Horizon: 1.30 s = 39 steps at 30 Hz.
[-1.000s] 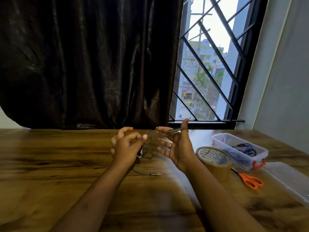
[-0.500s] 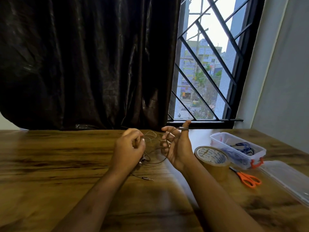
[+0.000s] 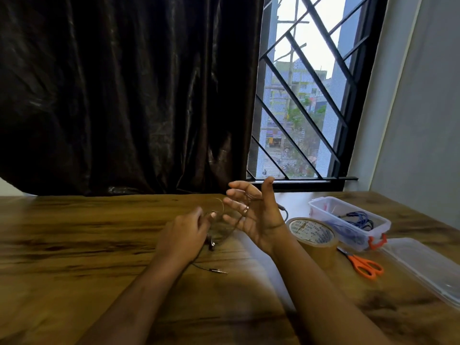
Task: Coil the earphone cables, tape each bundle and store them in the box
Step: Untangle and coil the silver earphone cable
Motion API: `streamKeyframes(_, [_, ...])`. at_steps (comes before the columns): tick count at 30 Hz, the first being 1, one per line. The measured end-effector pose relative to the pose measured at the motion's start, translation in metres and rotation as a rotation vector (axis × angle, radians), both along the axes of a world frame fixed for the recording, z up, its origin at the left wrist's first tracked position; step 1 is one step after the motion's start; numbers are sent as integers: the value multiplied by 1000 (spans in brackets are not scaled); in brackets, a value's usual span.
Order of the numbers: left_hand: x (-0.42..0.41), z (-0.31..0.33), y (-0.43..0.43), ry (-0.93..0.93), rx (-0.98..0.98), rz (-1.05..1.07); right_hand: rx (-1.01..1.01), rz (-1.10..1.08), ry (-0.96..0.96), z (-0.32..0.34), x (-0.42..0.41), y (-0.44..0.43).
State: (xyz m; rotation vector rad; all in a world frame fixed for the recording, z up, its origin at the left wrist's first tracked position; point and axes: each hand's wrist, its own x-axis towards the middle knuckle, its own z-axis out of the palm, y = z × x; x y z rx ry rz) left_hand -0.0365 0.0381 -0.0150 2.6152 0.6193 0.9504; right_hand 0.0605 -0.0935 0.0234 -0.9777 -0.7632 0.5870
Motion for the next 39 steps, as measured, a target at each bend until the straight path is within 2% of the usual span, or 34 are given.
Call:
streamKeyframes(2, [0, -1, 5, -8, -28, 89, 28, -52, 21, 2, -2, 3])
streamKeyframes(5, [0, 1, 7, -95, -154, 50, 104, -170, 118, 1, 2, 5])
streamKeyframes(8, [-3, 8, 9, -251, -142, 60, 135, -277, 175, -1, 5, -1])
streamKeyframes(9, [-3, 9, 10, -322, -196, 87, 134, -308, 176, 0, 4, -3])
streamKeyframes(10, [-3, 10, 12, -429, -313, 108, 135, -326, 176, 1, 4, -3])
streamKeyframes(13, [-4, 14, 21, -823, -827, 128, 154, -364, 165, 3, 6, -3])
streamKeyframes(15, [-5, 14, 25, -906, -1005, 155, 165, -388, 170, 2, 7, -3])
streamKeyframes(21, [-10, 16, 38, -941, -1020, 362, 195, -384, 178, 2, 10, -7])
streamKeyframes(24, [-12, 14, 45, -961, -1020, 473, 243, -472, 162, 3, 12, -5])
streamKeyframes(29, [-14, 12, 46, -1112, -1139, 373, 222, -663, -5, -3, 13, 3])
streamKeyframes(31, [-13, 10, 48, -1056, -1140, 348, 186, -665, -20, -6, 13, 4])
streamKeyframes(33, [-11, 5, 50, -851, -1009, 326, 163, -603, 52, -6, 14, 1])
streamKeyframes(37, [-8, 2, 29, -72, -387, 397, 175, -420, 261, -2, 8, -2])
streamKeyframes(38, [-7, 2, 21, 73, -231, 454, 163, -396, 264, -3, 7, -2])
streamKeyframes(39, [-7, 6, 11, 129, -100, 494, 148, -370, 259, -4, 7, -1])
